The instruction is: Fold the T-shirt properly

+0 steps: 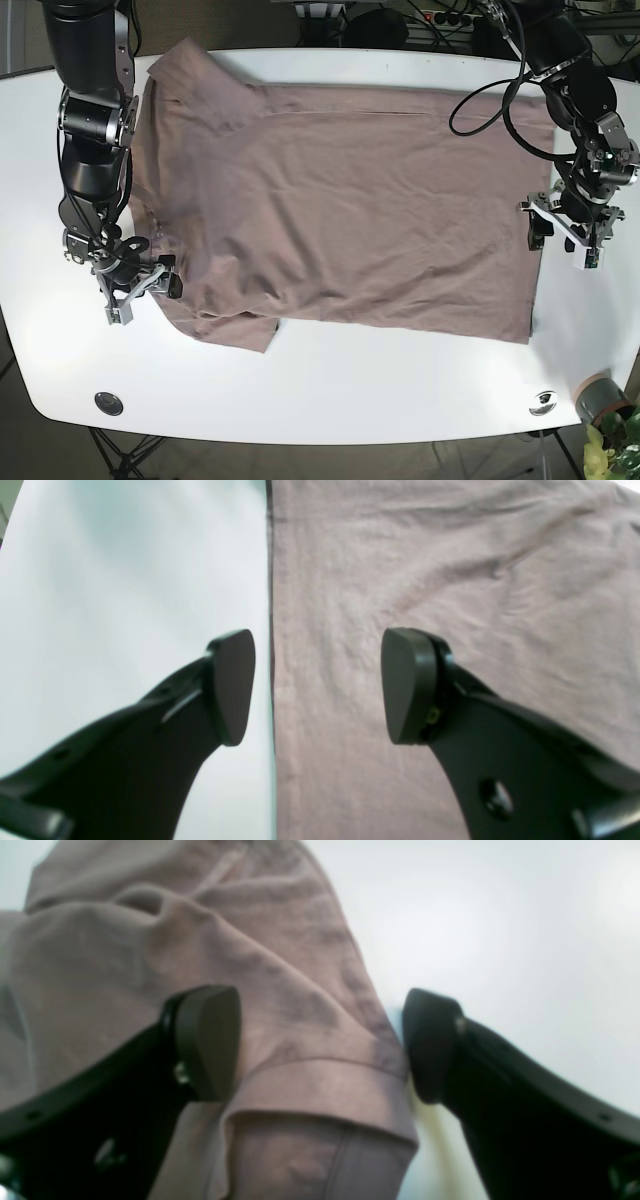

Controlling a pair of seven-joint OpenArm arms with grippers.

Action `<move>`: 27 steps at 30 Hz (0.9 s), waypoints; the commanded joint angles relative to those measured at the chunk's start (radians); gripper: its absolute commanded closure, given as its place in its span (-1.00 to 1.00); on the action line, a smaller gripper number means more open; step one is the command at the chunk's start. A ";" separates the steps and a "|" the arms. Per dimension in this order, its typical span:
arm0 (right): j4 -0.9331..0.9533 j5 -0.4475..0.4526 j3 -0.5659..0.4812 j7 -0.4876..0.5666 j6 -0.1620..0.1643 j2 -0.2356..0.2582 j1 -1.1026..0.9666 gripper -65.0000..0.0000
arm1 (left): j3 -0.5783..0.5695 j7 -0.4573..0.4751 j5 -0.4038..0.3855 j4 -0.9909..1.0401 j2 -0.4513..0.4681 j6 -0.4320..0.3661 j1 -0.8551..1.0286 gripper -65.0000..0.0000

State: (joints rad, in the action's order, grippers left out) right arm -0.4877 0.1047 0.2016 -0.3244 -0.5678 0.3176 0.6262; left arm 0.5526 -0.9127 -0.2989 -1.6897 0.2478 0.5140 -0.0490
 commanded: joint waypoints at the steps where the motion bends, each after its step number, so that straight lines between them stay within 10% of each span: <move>1: -0.010 -0.007 -0.001 -0.014 -0.001 -0.008 0.005 -0.27 | 0.002 0.025 -0.009 -0.013 0.022 -0.002 -0.035 -0.16; 14: -0.010 -0.007 -0.001 0.003 0.001 -0.034 0.004 0.95 | -0.070 0.028 0.188 0.257 0.052 -0.062 -0.277 -0.18; 27: -0.070 -0.007 0.005 0.009 0.001 -0.033 -0.016 0.93 | -0.187 0.387 0.274 0.934 0.111 -0.064 -0.582 -0.18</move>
State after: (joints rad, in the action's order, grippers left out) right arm -0.5365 0.0895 0.2031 -0.3256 -0.5652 0.2710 0.5922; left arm 0.3759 -0.5739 -0.0196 -0.8204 0.3397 0.4503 -0.5850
